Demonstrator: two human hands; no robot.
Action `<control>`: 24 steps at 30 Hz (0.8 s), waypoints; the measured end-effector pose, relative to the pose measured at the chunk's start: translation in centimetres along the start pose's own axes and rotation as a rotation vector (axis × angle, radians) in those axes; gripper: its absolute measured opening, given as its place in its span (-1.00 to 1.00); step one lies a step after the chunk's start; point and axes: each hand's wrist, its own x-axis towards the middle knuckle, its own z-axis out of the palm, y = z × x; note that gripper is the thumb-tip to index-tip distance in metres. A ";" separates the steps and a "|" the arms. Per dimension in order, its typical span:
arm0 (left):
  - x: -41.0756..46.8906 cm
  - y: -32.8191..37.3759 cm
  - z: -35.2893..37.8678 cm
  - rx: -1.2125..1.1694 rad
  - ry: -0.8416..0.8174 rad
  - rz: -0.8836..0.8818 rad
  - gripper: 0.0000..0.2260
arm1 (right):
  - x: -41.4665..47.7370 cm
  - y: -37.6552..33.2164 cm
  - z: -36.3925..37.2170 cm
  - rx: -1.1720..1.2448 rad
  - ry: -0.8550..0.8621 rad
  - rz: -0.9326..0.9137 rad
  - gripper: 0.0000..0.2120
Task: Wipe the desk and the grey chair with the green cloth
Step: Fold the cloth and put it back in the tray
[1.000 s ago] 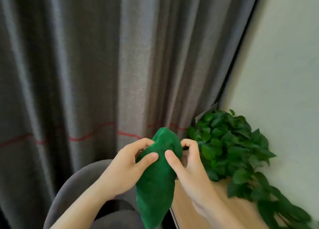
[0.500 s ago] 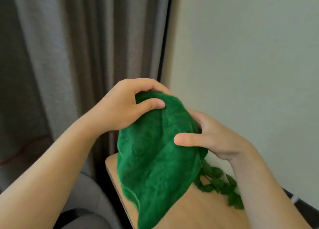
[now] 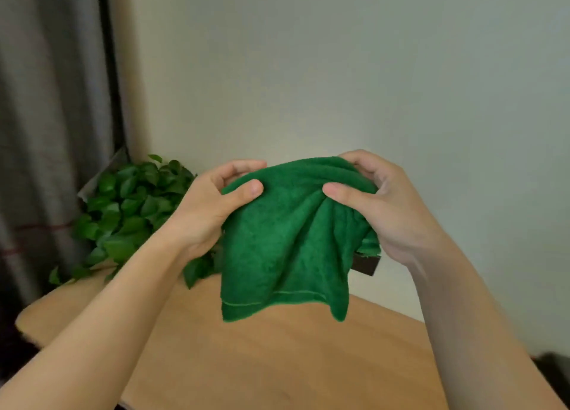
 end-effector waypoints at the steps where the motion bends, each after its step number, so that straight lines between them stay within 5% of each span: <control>1: -0.1 -1.4 1.1 -0.048 -0.082 -0.063 -0.47 | -0.9 -0.1 -1.0 0.000 0.030 0.015 -0.84; 6: -1.5 -6.9 9.7 0.071 -0.391 -0.172 -0.64 | -6.3 -0.6 -7.7 -0.038 0.197 0.057 -0.83; 13: -0.7 -9.1 23.8 0.082 -0.273 -0.065 -0.84 | -16.2 0.3 -20.3 0.092 0.522 0.217 -0.56; 21: 0.1 -13.4 39.9 0.088 -0.176 0.154 -0.74 | -26.5 4.0 -34.3 0.330 0.392 0.358 -0.52; 24: 0.3 -15.7 44.6 -0.029 -0.124 0.112 -0.74 | -28.4 6.4 -36.9 0.445 0.479 0.386 -0.60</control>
